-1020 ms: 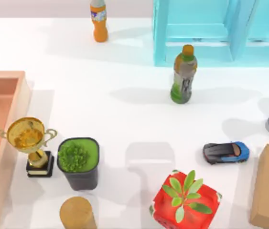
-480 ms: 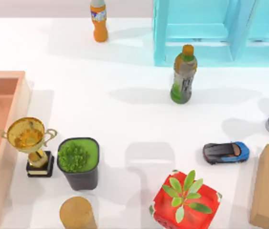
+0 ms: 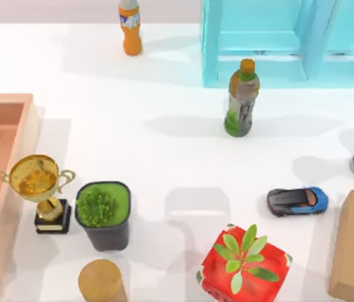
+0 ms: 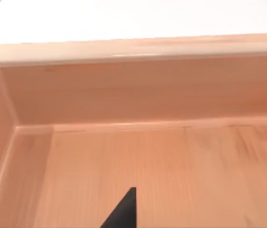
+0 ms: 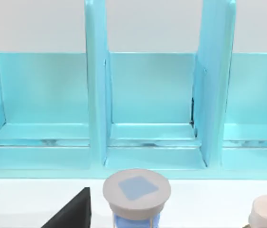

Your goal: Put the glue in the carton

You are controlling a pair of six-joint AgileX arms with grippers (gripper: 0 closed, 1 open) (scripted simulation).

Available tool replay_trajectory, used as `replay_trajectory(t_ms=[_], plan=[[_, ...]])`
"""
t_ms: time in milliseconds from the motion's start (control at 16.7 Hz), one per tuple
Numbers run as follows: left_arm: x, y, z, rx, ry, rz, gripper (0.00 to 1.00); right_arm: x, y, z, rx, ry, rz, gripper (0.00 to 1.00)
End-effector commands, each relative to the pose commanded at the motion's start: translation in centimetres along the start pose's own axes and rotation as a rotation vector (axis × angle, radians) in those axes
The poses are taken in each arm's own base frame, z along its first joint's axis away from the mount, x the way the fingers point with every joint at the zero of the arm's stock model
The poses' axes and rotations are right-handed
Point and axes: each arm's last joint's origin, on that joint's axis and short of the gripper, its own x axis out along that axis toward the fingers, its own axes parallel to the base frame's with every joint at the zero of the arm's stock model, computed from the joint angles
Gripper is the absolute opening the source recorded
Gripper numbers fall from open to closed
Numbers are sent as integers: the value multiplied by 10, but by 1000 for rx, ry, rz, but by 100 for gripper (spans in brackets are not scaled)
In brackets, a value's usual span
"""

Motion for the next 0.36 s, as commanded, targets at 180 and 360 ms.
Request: replay_trajectory(t_ms=[180, 360], plan=[[0, 0, 0, 0, 0, 0, 100, 0, 0, 0, 0, 0, 0, 100], [0, 0, 0, 0, 0, 0, 100, 0, 0, 0, 0, 0, 0, 100]])
